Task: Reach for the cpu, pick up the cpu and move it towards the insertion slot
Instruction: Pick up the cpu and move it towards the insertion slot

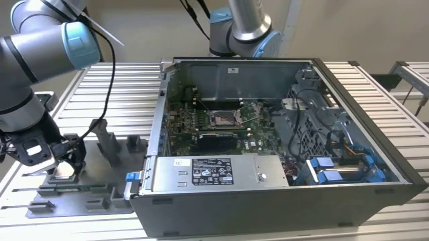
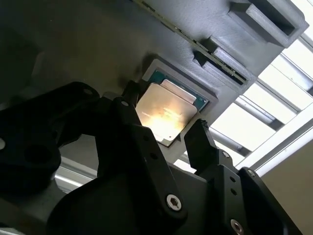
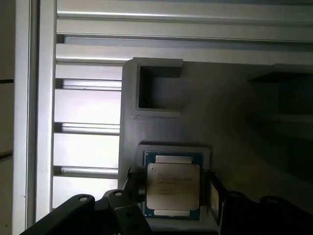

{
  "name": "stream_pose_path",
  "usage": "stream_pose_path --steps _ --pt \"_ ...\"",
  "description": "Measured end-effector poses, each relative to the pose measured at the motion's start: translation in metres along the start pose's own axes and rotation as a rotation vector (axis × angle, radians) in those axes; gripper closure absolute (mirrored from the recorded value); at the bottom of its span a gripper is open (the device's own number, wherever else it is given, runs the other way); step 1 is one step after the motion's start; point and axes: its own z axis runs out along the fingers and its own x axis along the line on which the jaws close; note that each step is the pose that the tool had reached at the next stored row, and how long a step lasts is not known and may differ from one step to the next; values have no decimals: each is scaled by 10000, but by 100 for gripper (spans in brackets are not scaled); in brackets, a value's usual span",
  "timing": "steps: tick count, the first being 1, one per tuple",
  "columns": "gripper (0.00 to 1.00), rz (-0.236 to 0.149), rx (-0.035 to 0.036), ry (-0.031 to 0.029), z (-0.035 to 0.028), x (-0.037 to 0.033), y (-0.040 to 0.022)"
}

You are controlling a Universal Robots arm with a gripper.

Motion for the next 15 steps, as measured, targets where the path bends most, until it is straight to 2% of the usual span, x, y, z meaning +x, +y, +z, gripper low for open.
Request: stream_pose_path --steps 10,11,15 --pt "0 0 1 2 5 1 0" --pt "100 0 1 2 5 1 0" --pt "100 0 1 2 5 1 0"
